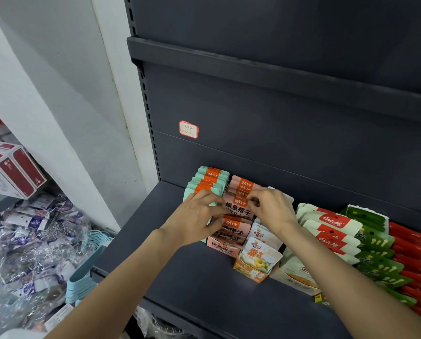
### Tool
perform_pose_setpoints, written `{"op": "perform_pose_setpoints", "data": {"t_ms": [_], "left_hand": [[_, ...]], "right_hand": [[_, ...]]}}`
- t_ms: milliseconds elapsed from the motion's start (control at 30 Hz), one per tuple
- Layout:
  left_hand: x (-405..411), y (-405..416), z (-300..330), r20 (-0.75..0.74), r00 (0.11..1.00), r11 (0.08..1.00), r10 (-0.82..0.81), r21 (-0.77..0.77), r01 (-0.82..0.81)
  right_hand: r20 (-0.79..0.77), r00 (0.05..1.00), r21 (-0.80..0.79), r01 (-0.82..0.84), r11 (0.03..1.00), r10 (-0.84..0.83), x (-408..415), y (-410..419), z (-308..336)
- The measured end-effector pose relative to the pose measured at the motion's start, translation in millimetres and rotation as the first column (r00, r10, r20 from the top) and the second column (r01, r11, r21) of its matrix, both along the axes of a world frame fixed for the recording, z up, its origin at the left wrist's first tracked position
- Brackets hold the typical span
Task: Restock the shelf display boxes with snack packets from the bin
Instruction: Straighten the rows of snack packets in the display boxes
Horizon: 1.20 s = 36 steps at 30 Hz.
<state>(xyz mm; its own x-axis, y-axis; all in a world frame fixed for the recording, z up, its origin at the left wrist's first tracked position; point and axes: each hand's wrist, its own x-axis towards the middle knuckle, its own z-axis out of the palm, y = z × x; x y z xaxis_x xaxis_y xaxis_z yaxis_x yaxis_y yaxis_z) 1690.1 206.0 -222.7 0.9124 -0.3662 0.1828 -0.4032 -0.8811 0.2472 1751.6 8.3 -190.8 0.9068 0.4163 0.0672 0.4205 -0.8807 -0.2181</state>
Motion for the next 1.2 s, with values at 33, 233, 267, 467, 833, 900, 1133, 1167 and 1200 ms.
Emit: {"op": "perform_pose_setpoints", "data": {"t_ms": [33, 233, 267, 467, 833, 900, 1133, 1167, 1200], "left_hand": [[0, 0, 0, 0.019, 1.000, 1.000, 0.000, 0.003, 0.000], [-2, -2, -2, 0.019, 1.000, 0.998, 0.003, -0.062, -0.002], [-3, -2, -2, 0.028, 1.000, 0.998, 0.006, -0.064, -0.004], [-5, -2, 0, 0.029, 1.000, 0.999, 0.007, -0.045, -0.006], [-4, -3, 7, -0.043, 0.999, 0.998, 0.012, -0.066, -0.015], [-3, -1, 5, -0.010, 1.000, 0.999, 0.007, -0.039, -0.008], [-6, 4, 5, -0.019, 1.000, 1.000, 0.001, 0.030, 0.000], [-6, 5, 5, -0.022, 1.000, 0.999, -0.003, 0.033, 0.004], [-6, 5, 5, -0.028, 1.000, 0.999, -0.006, 0.036, 0.007]], "right_hand": [[0.038, 0.999, 0.021, -0.001, 1.000, 0.000, -2, -2, 2], [-0.159, 0.987, 0.151, -0.013, 0.989, 0.037, -5, -5, 3], [-0.181, 0.983, 0.180, -0.011, 0.984, 0.045, -3, -6, 4], [-0.198, 0.979, 0.217, -0.014, 0.976, 0.058, -3, -6, 6], [-0.190, 0.982, 0.154, 0.029, 0.988, 0.001, -2, 4, 4], [-0.193, 0.981, 0.137, 0.037, 0.990, -0.010, -1, 5, 3], [-0.219, 0.976, 0.114, 0.040, 0.993, -0.014, -2, 4, 2], [-0.228, 0.974, 0.135, 0.039, 0.990, -0.007, -2, 2, 2], [-0.237, 0.971, 0.149, 0.033, 0.988, 0.003, -1, 1, 3]]}}
